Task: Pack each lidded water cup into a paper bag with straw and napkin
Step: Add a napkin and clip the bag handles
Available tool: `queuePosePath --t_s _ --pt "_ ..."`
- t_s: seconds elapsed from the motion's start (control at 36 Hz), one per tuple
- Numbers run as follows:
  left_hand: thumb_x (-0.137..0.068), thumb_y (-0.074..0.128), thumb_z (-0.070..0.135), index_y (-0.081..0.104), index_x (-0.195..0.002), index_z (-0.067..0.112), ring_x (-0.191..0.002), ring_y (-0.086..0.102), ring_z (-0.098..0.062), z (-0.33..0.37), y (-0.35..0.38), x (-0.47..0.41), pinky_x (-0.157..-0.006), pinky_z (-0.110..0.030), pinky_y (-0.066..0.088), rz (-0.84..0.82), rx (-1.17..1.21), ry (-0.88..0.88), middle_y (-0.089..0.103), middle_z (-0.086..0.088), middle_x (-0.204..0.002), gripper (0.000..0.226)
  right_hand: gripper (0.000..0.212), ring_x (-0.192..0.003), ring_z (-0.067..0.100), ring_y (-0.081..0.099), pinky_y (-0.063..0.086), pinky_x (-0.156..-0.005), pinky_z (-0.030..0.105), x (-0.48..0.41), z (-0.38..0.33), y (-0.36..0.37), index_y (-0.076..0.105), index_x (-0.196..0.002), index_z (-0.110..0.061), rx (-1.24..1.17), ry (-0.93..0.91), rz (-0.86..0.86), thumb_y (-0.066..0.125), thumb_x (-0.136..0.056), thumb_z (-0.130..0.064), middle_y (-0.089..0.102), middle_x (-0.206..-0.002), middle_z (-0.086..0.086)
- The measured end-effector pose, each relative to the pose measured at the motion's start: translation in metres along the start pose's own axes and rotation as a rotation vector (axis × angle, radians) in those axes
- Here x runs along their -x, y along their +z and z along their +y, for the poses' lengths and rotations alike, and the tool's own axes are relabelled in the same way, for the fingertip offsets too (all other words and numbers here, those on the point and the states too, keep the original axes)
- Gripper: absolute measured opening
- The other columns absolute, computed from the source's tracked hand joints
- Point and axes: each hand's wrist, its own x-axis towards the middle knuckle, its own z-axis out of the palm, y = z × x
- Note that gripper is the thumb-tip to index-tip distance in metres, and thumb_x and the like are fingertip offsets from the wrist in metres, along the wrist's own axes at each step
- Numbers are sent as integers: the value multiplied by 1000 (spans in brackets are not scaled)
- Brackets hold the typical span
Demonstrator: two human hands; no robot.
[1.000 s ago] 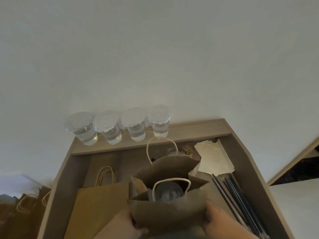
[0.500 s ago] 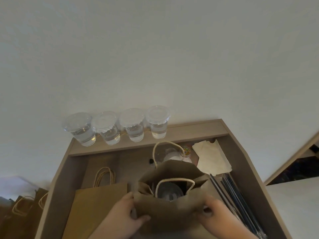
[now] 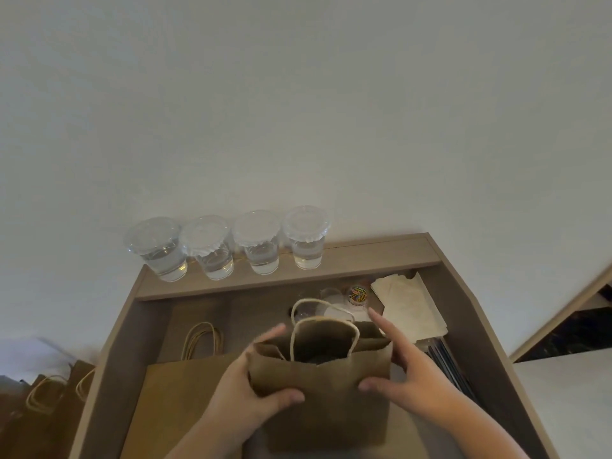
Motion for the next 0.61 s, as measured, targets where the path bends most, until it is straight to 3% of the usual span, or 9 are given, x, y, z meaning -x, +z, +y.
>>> queuePosePath --t_s 0.03,0.08,0.14,0.25,0.33,0.44,0.53,0.61 --pt "-41 101 63 67 -113 63 -103 72 -2 4 1 -2 -84 -14 58 -27 28 -18 77 16 -114 80 84 -122 -13 59 49 -98 15 -1 -3 -1 50 -138 -69 8 -2 -10 94 -66 -65 65 -131 -33" --pt "-52 99 60 76 -106 42 -104 74 -13 9 2 -5 -91 -30 62 -64 62 -43 80 2 -108 61 59 -115 -4 67 55 -90 15 -5 -6 -3 70 -120 -55 -17 -18 -19 90 -67 -71 73 -123 -21" --pt "-65 95 53 78 -102 28 -101 74 -19 13 2 -5 -96 -46 59 -44 49 -10 79 -5 -104 48 47 -112 7 72 57 -89 18 -8 -7 0 77 -116 -43 -40 -40 -12 90 -75 -62 76 -118 -10" --pt "-71 96 37 81 -97 21 -99 73 -17 18 2 -2 -98 -51 56 45 45 3 79 -2 -102 34 24 -110 4 73 55 -96 27 -9 -12 9 79 -111 -49 -40 -9 -27 86 -90 -38 80 -114 -14" --pt "-71 97 25 83 -102 24 -105 74 -18 24 2 0 -100 -52 57 33 96 -33 80 -1 -109 33 25 -108 6 75 57 -102 34 -9 -16 13 82 -106 -49 -74 18 -16 84 -91 -29 82 -111 -13" --pt "-73 91 33 85 -100 20 -102 75 -19 34 -4 1 -99 -50 57 -34 67 -26 81 -3 -105 31 19 -108 11 75 56 -104 40 -5 -24 13 84 -104 -42 -123 -3 -21 84 -86 -37 82 -110 -8" --pt "-76 91 41 85 -94 19 -98 75 -18 40 -8 3 -95 -44 58 -23 27 39 81 -3 -101 29 17 -106 12 74 56 -97 32 -3 -28 9 84 -107 -38 -83 -71 -58 83 -90 -36 81 -108 -5" --pt "-77 91 47 84 -87 22 -92 75 -17 45 -6 5 -86 -33 59 -27 10 86 80 -1 -94 27 36 -115 4 71 52 -96 16 -1 -33 8 80 -116 -49 -81 -109 -54 79 -92 -22 80 -115 -13"
